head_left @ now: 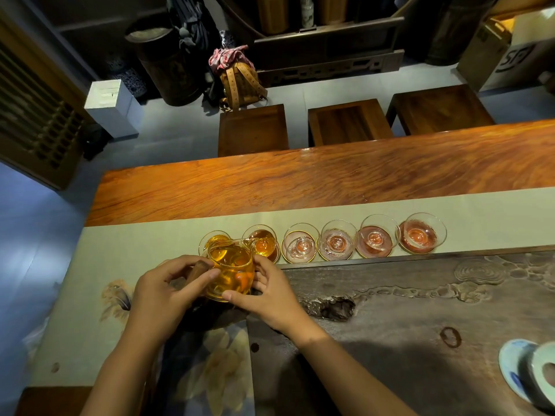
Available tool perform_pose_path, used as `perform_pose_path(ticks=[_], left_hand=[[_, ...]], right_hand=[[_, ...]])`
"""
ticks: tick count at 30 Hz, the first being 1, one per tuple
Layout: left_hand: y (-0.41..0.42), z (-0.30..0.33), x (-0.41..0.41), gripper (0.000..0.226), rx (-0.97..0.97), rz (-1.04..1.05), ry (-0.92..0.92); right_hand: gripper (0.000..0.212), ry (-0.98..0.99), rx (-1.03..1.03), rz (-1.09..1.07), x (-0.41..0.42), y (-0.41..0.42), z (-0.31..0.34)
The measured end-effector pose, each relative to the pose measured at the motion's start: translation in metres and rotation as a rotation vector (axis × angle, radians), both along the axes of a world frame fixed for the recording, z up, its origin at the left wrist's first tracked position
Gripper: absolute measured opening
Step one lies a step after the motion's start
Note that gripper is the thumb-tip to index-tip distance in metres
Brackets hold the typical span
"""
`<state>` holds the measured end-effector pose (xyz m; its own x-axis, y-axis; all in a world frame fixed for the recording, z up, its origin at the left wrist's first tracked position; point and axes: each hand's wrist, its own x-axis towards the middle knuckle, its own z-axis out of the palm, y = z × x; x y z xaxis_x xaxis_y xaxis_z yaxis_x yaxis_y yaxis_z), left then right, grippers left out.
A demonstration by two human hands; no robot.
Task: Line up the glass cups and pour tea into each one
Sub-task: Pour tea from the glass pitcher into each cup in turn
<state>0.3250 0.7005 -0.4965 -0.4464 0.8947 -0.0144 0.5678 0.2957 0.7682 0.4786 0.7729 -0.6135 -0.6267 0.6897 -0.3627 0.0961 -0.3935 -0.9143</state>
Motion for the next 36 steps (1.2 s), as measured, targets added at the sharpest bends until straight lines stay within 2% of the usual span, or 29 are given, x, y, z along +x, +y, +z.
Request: perform_pose_path(ticks=[4,9,12,16,25,36], left_hand=[[0.0,0.0,0.001,0.017,0.003,-0.004,0.009],[-0.002,-0.001,-0.001,0.015,-0.005,-0.017,-0.002],[-0.006,0.0,-0.002,0.022,0.003,-0.032,0.012],[-0.011,0.0,-0.004,0.028,0.007,-0.052,0.032],[-0.016,0.006,-0.002,0.024,0.013,-0.091,0.006],[-0.003,0.01,0.029,0.026,0.043,-0.101,-0.028]], right_hand=[[0.115,-0.007,-0.012,0.013,0.001,0.001,0.002],[0.109,-0.015,-0.001,0.02,0.002,0.001,0.004],[0.103,-0.022,0.019,0.031,0.002,0.001,0.005],[0.106,-0.033,0.025,0.048,0.002,0.003,0.007],[0.108,-0.037,0.072,0.056,0.009,0.009,0.022],[0.114,-0.069,0.158,0.004,0.049,0.022,0.038]])
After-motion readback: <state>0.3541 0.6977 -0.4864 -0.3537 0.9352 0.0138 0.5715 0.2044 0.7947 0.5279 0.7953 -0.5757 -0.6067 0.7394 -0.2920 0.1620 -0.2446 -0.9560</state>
